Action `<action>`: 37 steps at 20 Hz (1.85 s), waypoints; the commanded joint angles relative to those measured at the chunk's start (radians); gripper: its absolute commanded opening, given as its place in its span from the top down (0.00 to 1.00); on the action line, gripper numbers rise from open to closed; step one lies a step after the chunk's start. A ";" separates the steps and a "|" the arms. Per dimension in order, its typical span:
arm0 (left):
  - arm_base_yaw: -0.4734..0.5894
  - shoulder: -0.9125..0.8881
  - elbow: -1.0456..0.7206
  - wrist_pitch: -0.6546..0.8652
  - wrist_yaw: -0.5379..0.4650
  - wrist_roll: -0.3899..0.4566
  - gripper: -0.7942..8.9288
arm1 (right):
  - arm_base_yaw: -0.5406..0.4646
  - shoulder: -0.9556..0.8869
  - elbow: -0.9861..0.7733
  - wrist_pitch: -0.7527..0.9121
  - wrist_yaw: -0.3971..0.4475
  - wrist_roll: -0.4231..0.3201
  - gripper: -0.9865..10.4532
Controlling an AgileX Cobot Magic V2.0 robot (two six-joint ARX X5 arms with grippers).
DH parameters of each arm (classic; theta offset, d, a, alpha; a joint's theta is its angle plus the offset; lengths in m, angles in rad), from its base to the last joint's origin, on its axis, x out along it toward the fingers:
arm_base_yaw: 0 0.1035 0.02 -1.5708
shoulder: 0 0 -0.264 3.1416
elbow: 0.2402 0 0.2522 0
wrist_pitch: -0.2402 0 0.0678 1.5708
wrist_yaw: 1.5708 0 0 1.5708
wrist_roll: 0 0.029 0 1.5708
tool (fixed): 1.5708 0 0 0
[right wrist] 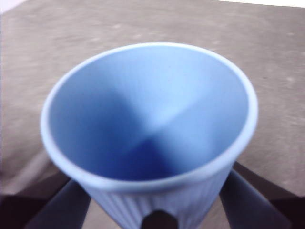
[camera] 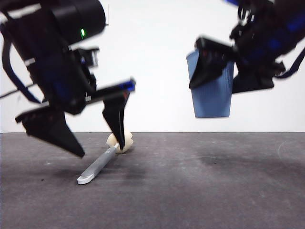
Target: Pick up the cup brush,pick up the cup,insert the brush into the cup,clean the cup,put the cup brush back,put the cup back to the fixed position on the table
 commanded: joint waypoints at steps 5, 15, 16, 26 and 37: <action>-0.032 -0.166 -0.010 -0.096 0.000 0.065 0.53 | -0.069 0.269 -0.018 0.296 -0.042 -0.042 0.93; -0.032 -0.252 -0.010 -0.143 -0.032 0.101 0.53 | -0.083 0.460 -0.018 0.443 -0.042 -0.103 0.93; -0.032 -0.252 -0.010 -0.143 -0.033 0.111 0.53 | -0.083 0.462 -0.019 0.437 -0.041 -0.103 0.90; -0.032 -0.252 -0.010 -0.143 -0.055 0.140 0.53 | -0.083 0.435 -0.019 0.387 -0.034 -0.101 0.42; -0.032 -0.252 -0.010 -0.153 -0.050 0.142 0.53 | -0.082 0.102 -0.019 -0.021 -0.039 -0.055 0.38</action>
